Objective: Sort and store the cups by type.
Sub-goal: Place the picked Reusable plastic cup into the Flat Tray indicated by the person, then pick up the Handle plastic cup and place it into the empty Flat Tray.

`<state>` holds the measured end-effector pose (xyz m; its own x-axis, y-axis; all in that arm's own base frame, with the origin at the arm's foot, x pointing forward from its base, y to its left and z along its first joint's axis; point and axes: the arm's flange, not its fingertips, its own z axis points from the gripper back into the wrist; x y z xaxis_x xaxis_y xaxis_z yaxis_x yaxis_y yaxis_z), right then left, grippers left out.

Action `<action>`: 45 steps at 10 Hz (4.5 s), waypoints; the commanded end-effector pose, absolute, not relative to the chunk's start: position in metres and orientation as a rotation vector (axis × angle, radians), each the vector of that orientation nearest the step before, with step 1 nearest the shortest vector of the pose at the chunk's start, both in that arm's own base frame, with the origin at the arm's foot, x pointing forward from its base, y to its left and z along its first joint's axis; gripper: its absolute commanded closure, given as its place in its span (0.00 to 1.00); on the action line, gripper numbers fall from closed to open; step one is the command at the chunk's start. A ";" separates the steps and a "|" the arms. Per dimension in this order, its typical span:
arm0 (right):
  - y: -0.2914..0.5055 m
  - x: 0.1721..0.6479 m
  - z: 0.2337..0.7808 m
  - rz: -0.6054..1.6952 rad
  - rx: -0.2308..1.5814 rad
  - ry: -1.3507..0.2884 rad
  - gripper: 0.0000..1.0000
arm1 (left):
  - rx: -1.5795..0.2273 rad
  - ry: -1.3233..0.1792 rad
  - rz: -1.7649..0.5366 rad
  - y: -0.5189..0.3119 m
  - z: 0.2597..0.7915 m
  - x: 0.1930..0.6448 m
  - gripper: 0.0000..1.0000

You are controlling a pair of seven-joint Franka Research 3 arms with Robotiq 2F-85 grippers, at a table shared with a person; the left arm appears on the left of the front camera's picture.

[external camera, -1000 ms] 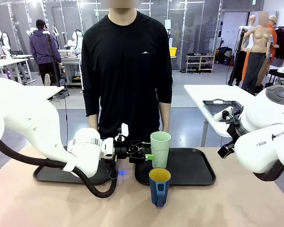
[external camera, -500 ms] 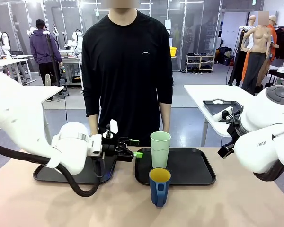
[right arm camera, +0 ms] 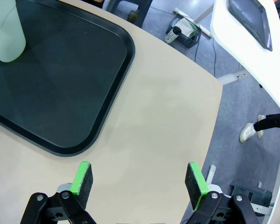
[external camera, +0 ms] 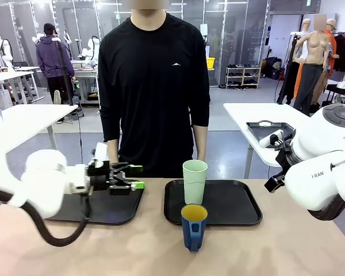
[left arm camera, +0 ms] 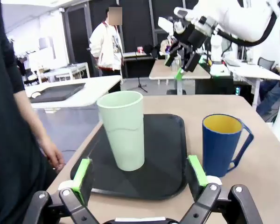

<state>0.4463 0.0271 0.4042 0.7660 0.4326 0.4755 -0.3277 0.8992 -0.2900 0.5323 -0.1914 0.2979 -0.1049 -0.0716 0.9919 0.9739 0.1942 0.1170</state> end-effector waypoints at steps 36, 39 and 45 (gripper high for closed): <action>0.027 0.445 0.402 0.416 -0.194 -0.560 0.00 | -0.964 -1.392 -1.122 -0.112 0.312 0.516 0.00; 0.027 0.445 0.402 0.416 -0.194 -0.560 0.00 | -0.945 -1.355 -1.159 -0.100 0.314 0.512 0.00; 0.034 0.427 0.417 0.497 -0.247 -0.585 0.00 | -0.535 -1.017 -1.435 -0.039 0.332 0.482 0.00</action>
